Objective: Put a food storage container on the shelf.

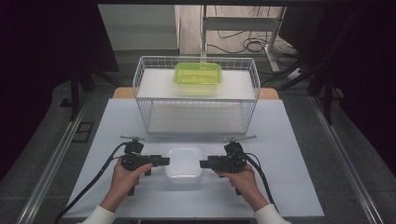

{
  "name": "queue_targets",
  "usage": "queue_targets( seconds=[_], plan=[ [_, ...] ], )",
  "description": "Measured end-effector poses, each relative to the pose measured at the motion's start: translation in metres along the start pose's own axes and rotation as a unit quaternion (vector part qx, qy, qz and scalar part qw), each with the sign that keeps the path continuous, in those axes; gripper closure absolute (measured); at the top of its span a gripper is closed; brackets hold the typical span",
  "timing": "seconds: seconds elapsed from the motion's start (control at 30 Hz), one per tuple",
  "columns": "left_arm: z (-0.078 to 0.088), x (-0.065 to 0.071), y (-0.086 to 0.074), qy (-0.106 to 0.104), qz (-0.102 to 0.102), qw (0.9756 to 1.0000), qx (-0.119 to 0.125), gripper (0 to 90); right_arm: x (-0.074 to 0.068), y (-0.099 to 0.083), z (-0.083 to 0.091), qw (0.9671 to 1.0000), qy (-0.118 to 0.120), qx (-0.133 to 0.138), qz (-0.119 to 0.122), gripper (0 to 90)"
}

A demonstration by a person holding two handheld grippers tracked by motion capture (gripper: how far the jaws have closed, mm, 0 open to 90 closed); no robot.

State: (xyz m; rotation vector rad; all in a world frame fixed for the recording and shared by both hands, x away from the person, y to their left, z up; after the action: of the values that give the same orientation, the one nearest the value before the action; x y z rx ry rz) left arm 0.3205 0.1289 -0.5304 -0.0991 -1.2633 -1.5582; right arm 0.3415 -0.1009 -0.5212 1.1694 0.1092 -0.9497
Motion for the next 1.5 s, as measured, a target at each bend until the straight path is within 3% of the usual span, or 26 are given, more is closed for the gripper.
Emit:
queue_targets(
  seconds=[0.33, 0.6, 0.67, 0.73, 0.93, 1.2, 1.5],
  plan=[
    [-0.005, -0.011, -0.006, -0.023, 0.051, 0.9984, -0.008, 46.5, 0.008, -0.003, -0.011, 0.9990, 0.007, -0.007, -0.043, 47.8],
    [-0.008, -0.010, -0.010, -0.043, 0.063, 0.9970, -0.017, 60.8, 0.012, -0.007, -0.015, 0.9970, 0.015, -0.008, -0.076, 62.5],
    [-0.010, -0.011, -0.012, -0.039, 0.066, 0.9970, -0.016, 63.8, 0.012, -0.008, -0.015, 0.9948, 0.025, -0.008, -0.099, 64.9],
    [-0.009, -0.011, -0.012, -0.042, 0.075, 0.9962, -0.012, 64.9, 0.012, -0.008, -0.015, 0.9942, 0.025, -0.010, -0.105, 66.0],
    [-0.005, -0.009, -0.012, -0.041, 0.077, 0.9962, -0.003, 69.9, 0.013, -0.009, -0.012, 0.9892, 0.039, -0.003, -0.141, 70.2],
    [0.001, -0.004, -0.011, -0.047, 0.071, 0.9964, 0.005, 75.6, 0.011, -0.008, -0.005, 0.9876, 0.053, 0.002, -0.148, 76.6],
    [0.004, -0.001, -0.010, -0.057, 0.060, 0.9966, 0.010, 80.0, 0.008, -0.006, -0.002, 0.9915, 0.048, 0.011, -0.120, 79.5]
  ],
)
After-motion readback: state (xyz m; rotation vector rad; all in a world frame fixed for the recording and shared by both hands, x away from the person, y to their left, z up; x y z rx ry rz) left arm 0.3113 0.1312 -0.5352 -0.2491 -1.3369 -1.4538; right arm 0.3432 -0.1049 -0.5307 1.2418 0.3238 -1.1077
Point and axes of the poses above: each handheld gripper's, and its own axes: z roughly backward along the jaws, y roughly out of its top, x roughly to its right, the point moved 7 cm from there along -z, roughly forward along the jaws, and after that the axes turned 13 degrees about x, right-handed, at the moved point
